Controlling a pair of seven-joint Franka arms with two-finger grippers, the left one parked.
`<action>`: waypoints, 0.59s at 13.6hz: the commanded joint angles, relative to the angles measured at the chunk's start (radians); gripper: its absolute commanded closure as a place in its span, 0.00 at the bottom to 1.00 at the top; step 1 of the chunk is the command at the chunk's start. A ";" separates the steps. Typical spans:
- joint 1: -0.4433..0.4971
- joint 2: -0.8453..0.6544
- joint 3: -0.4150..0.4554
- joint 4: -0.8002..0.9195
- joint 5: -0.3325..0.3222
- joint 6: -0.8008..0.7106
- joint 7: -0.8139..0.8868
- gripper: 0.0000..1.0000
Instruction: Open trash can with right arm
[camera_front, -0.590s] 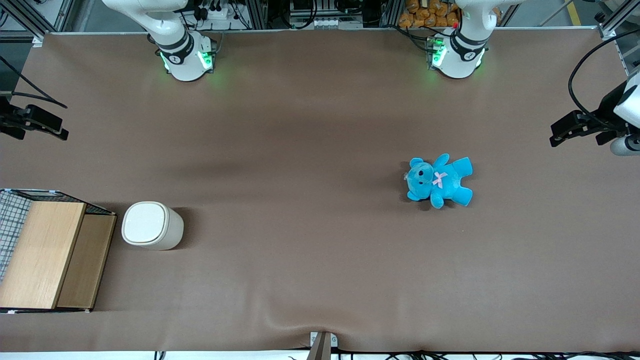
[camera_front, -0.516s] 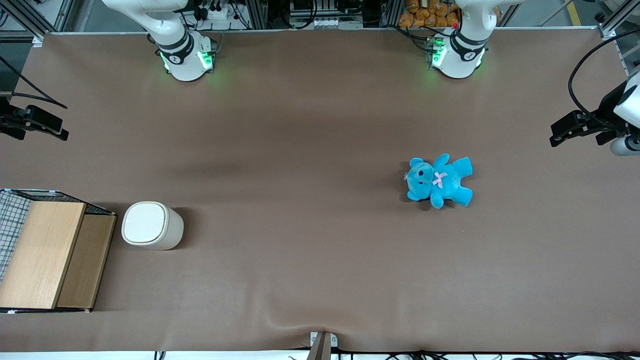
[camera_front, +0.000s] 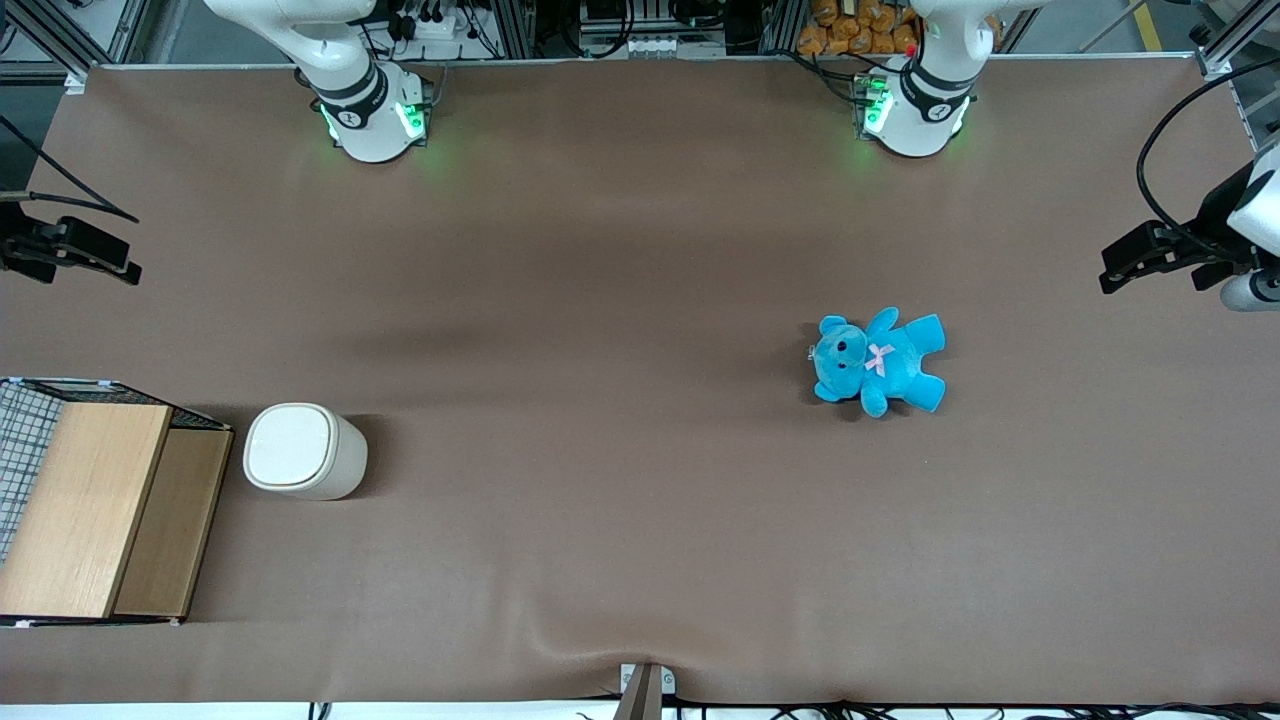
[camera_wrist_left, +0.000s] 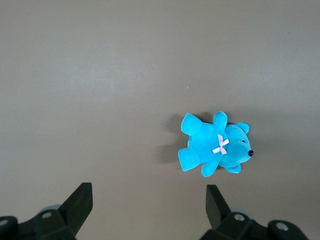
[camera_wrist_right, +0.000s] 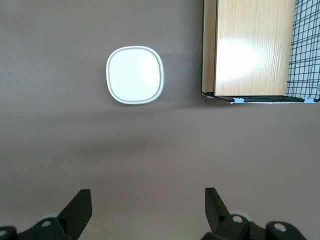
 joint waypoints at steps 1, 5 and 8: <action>-0.020 -0.002 0.019 -0.004 -0.013 -0.007 0.018 0.00; -0.012 0.001 0.017 -0.007 -0.015 -0.004 0.017 0.00; -0.015 0.012 0.019 -0.004 -0.015 -0.004 0.014 0.00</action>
